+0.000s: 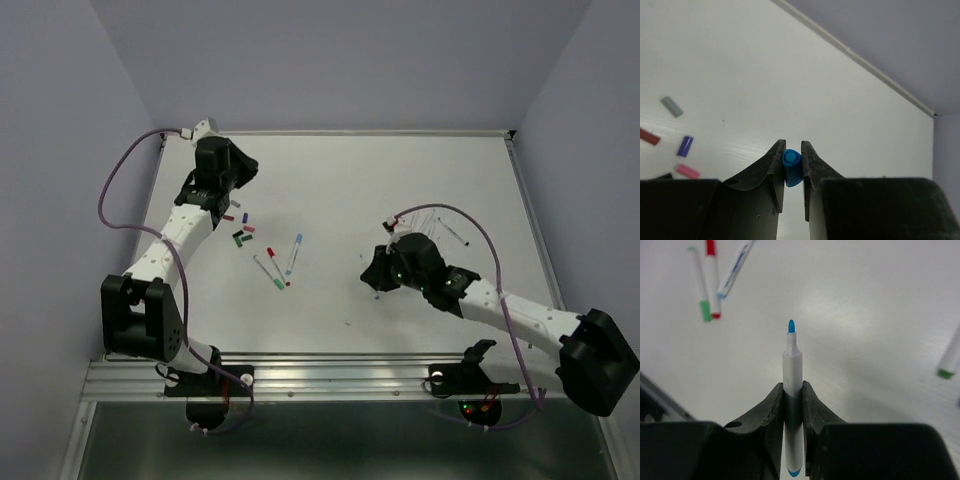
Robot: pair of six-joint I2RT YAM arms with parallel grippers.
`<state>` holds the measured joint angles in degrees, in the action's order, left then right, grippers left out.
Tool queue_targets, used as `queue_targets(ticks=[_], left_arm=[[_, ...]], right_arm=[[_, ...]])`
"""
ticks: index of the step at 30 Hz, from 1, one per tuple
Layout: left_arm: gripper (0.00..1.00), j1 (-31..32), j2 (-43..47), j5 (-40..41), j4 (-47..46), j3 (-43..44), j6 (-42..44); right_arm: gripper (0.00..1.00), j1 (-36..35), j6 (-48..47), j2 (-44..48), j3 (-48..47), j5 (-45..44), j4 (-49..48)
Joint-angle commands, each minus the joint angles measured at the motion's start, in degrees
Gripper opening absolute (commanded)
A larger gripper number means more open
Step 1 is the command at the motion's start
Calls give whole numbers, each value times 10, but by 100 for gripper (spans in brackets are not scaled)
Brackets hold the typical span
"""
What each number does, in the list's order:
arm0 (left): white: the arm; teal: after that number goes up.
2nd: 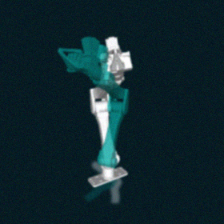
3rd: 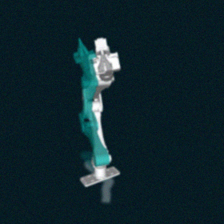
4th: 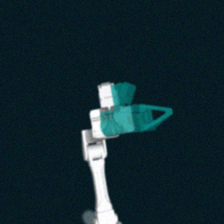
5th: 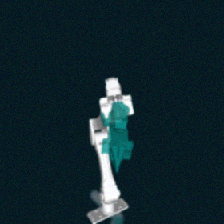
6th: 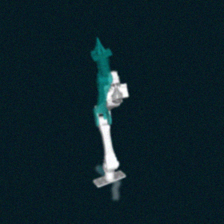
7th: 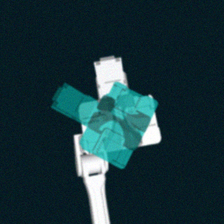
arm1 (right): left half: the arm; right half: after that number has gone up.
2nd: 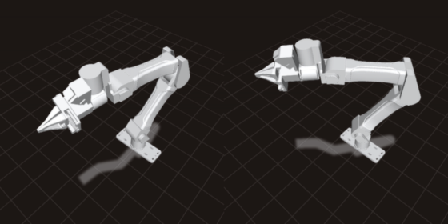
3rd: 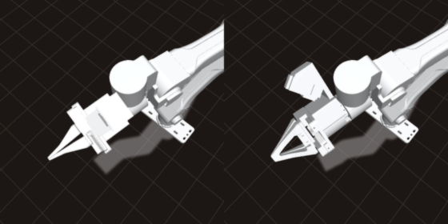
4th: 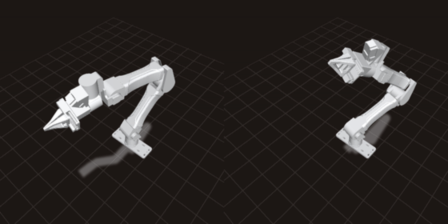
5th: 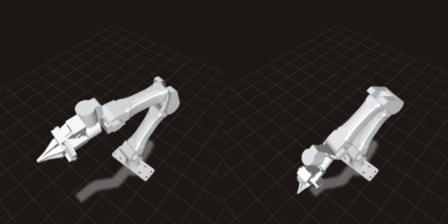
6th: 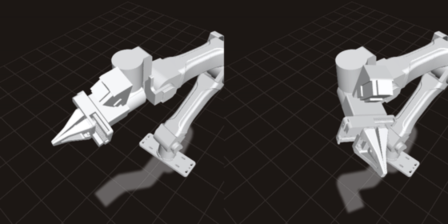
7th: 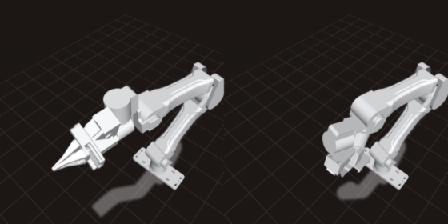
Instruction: Open the pen caps
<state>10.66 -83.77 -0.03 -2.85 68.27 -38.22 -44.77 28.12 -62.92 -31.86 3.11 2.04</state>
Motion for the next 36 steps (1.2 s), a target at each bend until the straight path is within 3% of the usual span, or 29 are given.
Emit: queue_targets(ticks=[1, 5, 15, 21, 23, 24, 33, 36], left_arm=[[0, 1, 12, 79, 67, -60, 16], [0, 1, -14, 84, 75, -75, 24], [0, 2, -161, 114, 137, 1, 47], [0, 7, -195, 116, 142, 15, 53], [3, 8, -197, 118, 141, 16, 53], [9, 8, -197, 119, 141, 18, 52], [24, 8, -224, 115, 146, 37, 53], [27, 8, -227, 123, 153, 43, 50]], right_arm=[[1, 95, 3, -66, -66, -95, 33], [4, 123, -24, -186, -156, -139, 46], [11, 170, -44, -341, -267, -170, 67], [23, 170, -62, -353, -264, -183, 69], [40, 170, -64, -353, -260, -181, 70], [43, 170, -64, -353, -257, -181, 71], [50, 170, -72, -327, -251, -144, 81], [71, 170, -85, -302, -253, -99, 78]])
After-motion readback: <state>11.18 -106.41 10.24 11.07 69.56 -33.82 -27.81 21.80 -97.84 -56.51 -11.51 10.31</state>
